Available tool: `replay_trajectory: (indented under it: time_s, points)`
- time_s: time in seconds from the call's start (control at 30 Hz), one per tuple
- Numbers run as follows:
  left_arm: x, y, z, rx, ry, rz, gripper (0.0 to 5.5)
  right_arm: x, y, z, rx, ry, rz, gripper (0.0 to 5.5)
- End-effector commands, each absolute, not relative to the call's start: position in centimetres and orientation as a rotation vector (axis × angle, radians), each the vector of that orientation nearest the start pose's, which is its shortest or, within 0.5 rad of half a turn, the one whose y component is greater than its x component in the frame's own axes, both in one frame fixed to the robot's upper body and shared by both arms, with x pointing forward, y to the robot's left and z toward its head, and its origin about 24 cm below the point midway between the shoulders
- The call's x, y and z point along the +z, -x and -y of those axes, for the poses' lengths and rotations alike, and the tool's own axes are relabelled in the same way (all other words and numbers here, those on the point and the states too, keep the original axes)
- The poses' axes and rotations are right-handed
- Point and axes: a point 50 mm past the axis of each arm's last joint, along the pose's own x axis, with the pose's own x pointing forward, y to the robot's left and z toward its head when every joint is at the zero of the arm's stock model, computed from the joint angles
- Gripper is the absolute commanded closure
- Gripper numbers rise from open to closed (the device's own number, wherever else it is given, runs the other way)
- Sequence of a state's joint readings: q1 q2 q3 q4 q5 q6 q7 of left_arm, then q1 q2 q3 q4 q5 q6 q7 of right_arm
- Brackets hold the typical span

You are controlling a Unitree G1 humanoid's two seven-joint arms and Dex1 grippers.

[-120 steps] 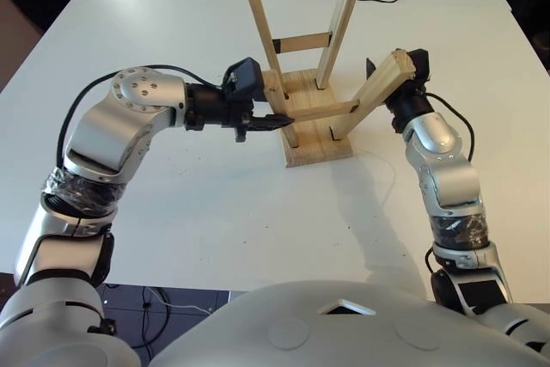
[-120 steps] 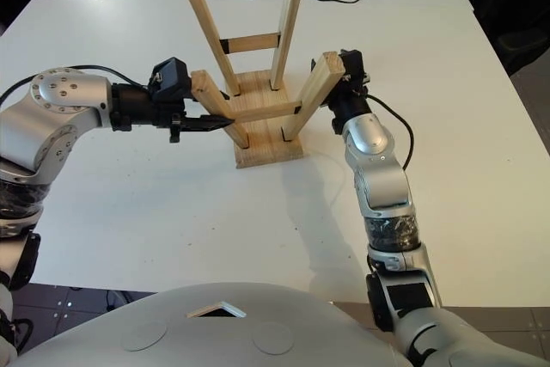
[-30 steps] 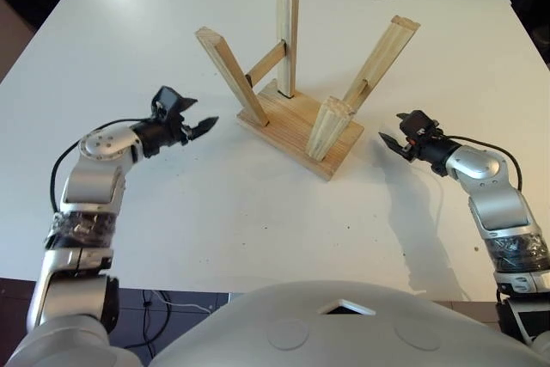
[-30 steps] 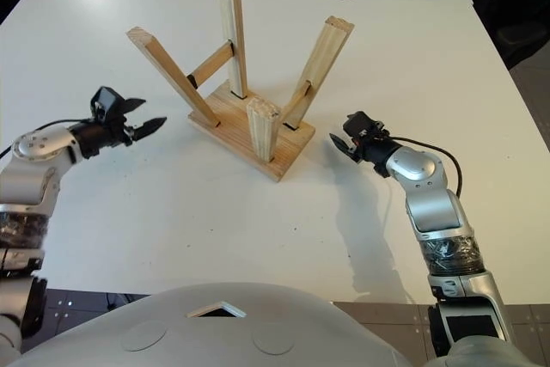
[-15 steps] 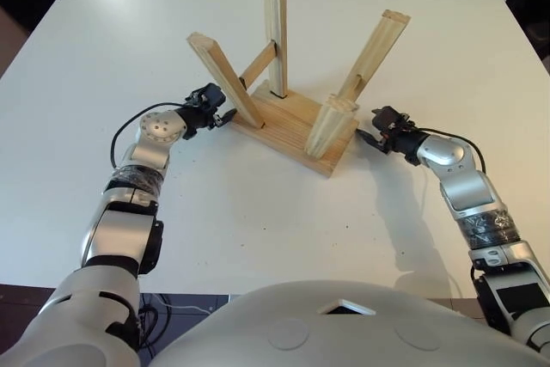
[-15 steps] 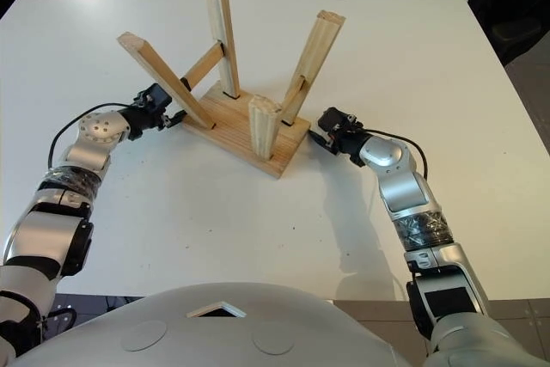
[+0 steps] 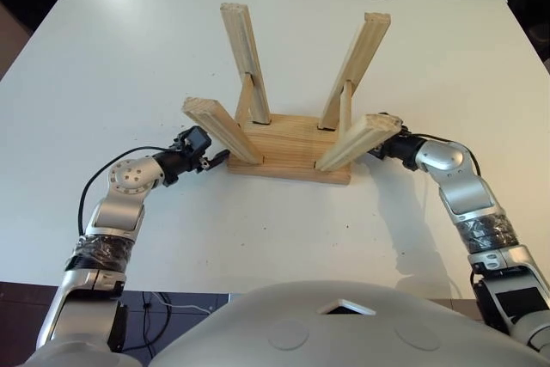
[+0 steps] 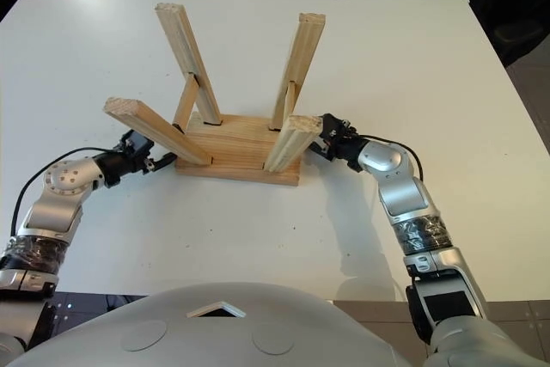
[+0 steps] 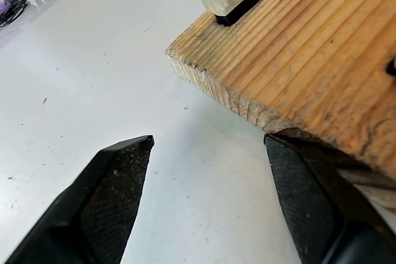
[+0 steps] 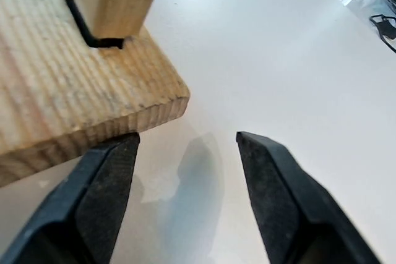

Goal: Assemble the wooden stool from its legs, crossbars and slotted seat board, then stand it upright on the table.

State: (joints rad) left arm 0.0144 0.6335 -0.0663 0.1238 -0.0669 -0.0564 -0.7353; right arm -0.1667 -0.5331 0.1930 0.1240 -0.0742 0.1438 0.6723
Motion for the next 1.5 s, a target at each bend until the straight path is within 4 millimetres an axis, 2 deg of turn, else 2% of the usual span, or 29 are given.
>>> replay_trajectory:
  time_s: [0.03,0.13,0.27,0.4,0.53,0.63,0.73,0.87,0.97,1.07,1.37,1.5]
  points:
    - [2.5,-20.9,-23.7,-0.736,-0.476,-0.386,2.18,5.3,-26.6,21.9,0.712,0.603,-0.351,2.58]
    - [1.9,-19.5,-23.7,-0.743,-0.484,-0.423,2.18,5.0,-24.8,22.9,0.742,0.611,-0.396,2.58]
    - [1.6,-18.6,-24.0,-0.732,-0.503,-0.444,2.18,4.3,-22.8,22.9,0.805,0.587,-0.443,2.58]
    - [0.5,-17.5,-22.4,-0.801,-0.518,-0.446,2.18,3.4,-21.5,21.5,0.899,0.557,-0.470,2.58]
    - [0.9,-17.0,-20.8,-0.852,-0.468,-0.404,2.18,3.3,-20.6,19.4,0.994,0.505,-0.454,2.58]
    - [1.8,-17.3,-19.9,-0.862,-0.431,-0.360,2.18,4.0,-19.4,18.3,1.080,0.441,-0.432,2.58]
    - [3.3,-17.5,-19.3,-0.863,-0.365,-0.311,2.18,5.5,-19.1,18.2,1.112,0.386,-0.400,2.58]
    - [5.2,-16.9,-18.9,-0.891,-0.303,-0.286,2.18,7.6,-19.6,19.0,1.109,0.384,-0.358,2.58]
    - [6.2,-15.7,-19.0,-0.940,-0.286,-0.308,2.18,8.5,-20.1,20.1,1.098,0.422,-0.354,2.58]
    - [7.2,-15.1,-19.1,-0.987,-0.276,-0.316,2.18,9.1,-19.8,20.6,1.119,0.438,-0.354,2.58]
    - [9.5,-17.1,-20.1,-0.951,-0.182,-0.261,2.18,11.2,-19.1,20.1,1.209,0.414,-0.287,2.58]
    - [10.6,-17.2,-20.2,-0.987,-0.169,-0.249,2.18,12.3,-19.2,20.3,1.216,0.426,-0.253,2.58]
